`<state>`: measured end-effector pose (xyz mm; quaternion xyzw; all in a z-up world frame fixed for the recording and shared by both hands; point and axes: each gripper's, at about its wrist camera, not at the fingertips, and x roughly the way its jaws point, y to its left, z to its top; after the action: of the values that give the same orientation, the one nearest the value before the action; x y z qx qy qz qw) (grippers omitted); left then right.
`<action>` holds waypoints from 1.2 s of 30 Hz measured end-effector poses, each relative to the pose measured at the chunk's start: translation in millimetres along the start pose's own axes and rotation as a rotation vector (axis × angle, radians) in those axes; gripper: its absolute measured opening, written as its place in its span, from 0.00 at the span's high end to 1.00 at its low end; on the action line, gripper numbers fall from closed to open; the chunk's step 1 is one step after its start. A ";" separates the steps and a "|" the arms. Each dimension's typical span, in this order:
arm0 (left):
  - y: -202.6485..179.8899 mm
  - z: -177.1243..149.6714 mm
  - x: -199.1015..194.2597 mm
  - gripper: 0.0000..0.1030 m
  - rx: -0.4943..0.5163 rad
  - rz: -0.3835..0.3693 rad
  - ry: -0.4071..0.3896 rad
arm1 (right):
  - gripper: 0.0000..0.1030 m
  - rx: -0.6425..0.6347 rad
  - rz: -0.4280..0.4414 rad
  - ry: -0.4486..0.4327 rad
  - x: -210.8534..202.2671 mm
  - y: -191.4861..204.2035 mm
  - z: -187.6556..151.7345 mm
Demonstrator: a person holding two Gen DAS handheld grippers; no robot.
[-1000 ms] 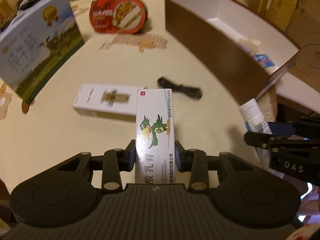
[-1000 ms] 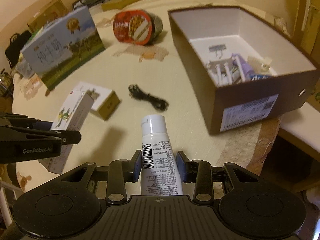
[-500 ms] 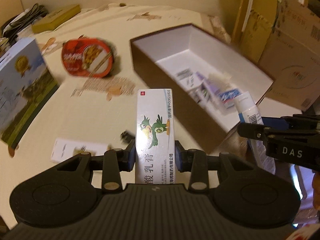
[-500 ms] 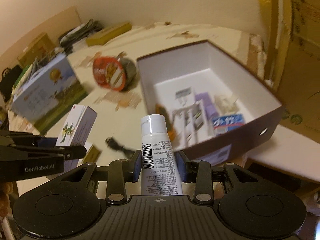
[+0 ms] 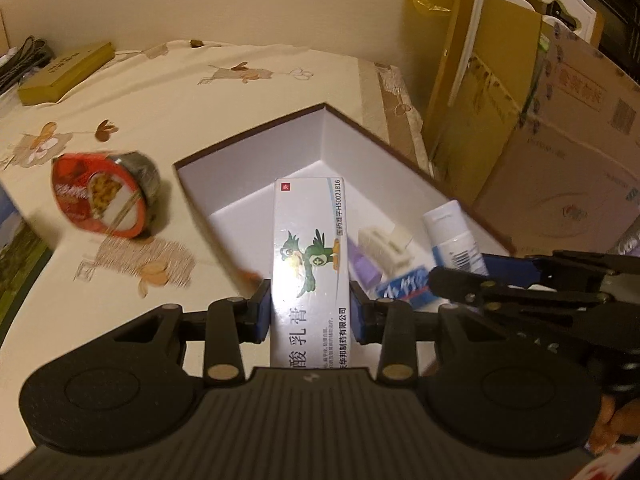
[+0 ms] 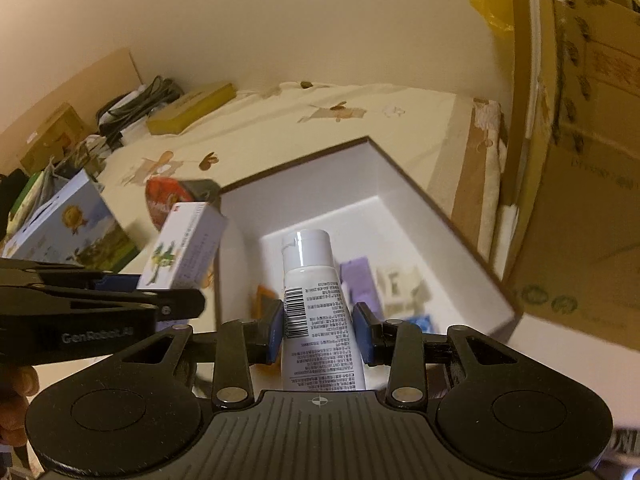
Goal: Organize rigid objects
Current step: 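Carry the medicine box and white tube with both tools over the shoebox, then open the left tool to drop the medicine box while the right tool releases the tube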
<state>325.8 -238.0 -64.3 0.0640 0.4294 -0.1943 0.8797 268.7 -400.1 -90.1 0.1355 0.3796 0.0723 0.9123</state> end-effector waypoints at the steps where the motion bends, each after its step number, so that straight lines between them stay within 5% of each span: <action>1: -2.8 6.5 6.2 0.68 0.001 0.002 0.001 | 0.67 -0.004 -0.001 -0.003 5.0 -2.9 6.4; 22: 16.1 61.0 128.0 0.68 -0.007 0.149 0.086 | 0.67 0.015 -0.020 0.085 128.7 -51.8 56.8; 36: 25.8 58.0 147.3 0.64 0.003 0.152 0.094 | 0.66 0.042 -0.036 0.032 144.6 -51.8 68.2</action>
<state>460.2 -272.8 -144.5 0.1067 0.4640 -0.1246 0.8705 420.2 -428.6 -157.0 0.1465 0.3980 0.0502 0.9042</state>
